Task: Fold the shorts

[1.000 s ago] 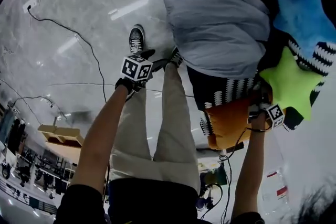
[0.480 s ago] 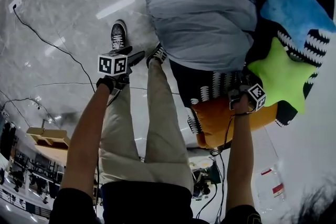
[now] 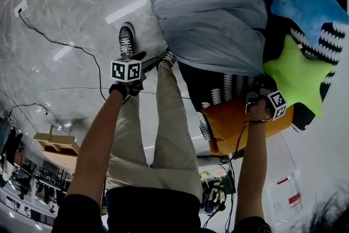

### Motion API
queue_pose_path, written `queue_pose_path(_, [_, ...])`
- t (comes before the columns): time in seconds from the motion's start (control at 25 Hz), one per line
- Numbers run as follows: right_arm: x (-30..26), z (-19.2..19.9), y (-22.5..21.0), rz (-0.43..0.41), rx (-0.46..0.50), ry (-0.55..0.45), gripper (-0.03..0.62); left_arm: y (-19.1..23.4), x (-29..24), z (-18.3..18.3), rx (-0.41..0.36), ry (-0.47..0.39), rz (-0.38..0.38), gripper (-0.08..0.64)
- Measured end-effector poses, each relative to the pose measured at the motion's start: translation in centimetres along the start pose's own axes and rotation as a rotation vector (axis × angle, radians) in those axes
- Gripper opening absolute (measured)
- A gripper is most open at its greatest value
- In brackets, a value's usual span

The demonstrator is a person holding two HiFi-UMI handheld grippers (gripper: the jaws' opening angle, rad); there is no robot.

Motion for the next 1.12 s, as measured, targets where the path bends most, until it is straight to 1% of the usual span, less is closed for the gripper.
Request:
queue_pose_path(0.08, [1.7,-1.2,-0.2,0.008,-0.010,-0.030,0.017,-0.7,-0.1,0.3,-0.038,0.032,-0.001,0.315])
queue_pose_path(0.16, [2.9,-2.9,-0.6,0.027,-0.004,-0.059,0.017,-1.4,-0.5,0.2,-0.071,0.040,0.000,0.325])
queue_pose_path(0.28, [3.3,-5.9,-1.2,0.041,0.016,-0.086,0.017,-2.8,-3.0,-0.4,-0.127,0.045,0.033,0.333])
queue_pose_path(0.44, [3.0,-5.7,-1.3,0.026,0.033,-0.061,0.017,-3.1,-5.4,0.3,-0.191,0.087,0.045,0.339])
queue_pose_path(0.52, [2.6,-5.7,-1.1,0.019,0.041,-0.045,0.017,-2.4,-6.3,0.5,-0.177,0.090,0.036,0.339])
queue_pose_path(0.6, [1.9,-6.0,-1.0,0.014,0.054,-0.029,0.017,-1.3,-7.1,0.1,-0.124,0.064,0.045,0.339])
queue_pose_path(0.64, [1.5,-6.2,-0.9,0.013,0.064,-0.023,0.017,-1.0,-7.5,-0.2,-0.096,0.046,0.073,0.337])
queue_pose_path(0.68, [1.2,-6.3,-1.0,0.011,0.073,-0.019,0.017,-1.1,-7.8,-0.4,-0.072,0.032,0.117,0.328])
queue_pose_path(0.72, [1.0,-6.4,-1.2,0.009,0.080,-0.013,0.017,-1.4,-8.1,-0.5,-0.059,0.026,0.167,0.291])
queue_pose_path(0.76, [0.9,-6.4,-1.5,0.006,0.085,-0.006,0.017,-1.6,-8.4,-0.3,-0.057,0.028,0.203,0.290])
queue_pose_path(0.88, [1.1,-6.6,-1.7,0.001,0.103,0.014,0.017,-2.0,-8.8,-0.1,-0.061,0.036,0.236,0.299])
queue_pose_path(0.92, [1.1,-6.6,-1.2,-0.001,0.110,0.015,0.017,-2.2,-8.5,-0.4,-0.057,0.028,0.241,0.260])
queue_pose_path(1.0, [1.0,-6.1,-0.3,-0.004,0.124,0.014,0.017,-2.1,-7.2,-1.2,-0.046,-0.006,0.240,0.065])
queue_pose_path(1.04, [1.1,-5.9,0.0,-0.003,0.130,0.013,0.017,-2.2,-6.5,-1.3,-0.033,-0.024,0.241,0.037])
queue_pose_path(1.12, [1.8,-5.6,0.0,0.002,0.135,0.008,0.017,-2.9,-4.7,-0.7,-0.011,-0.041,0.255,0.028])
Point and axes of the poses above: the fingertips, and each gripper's own axes: x backward along the fingers, y to its left, z out of its underside, the point moved 2 cm from there along x, backward along the fingers, and after that the axes turned 6 degrees about -x, right-handed, at the moved point
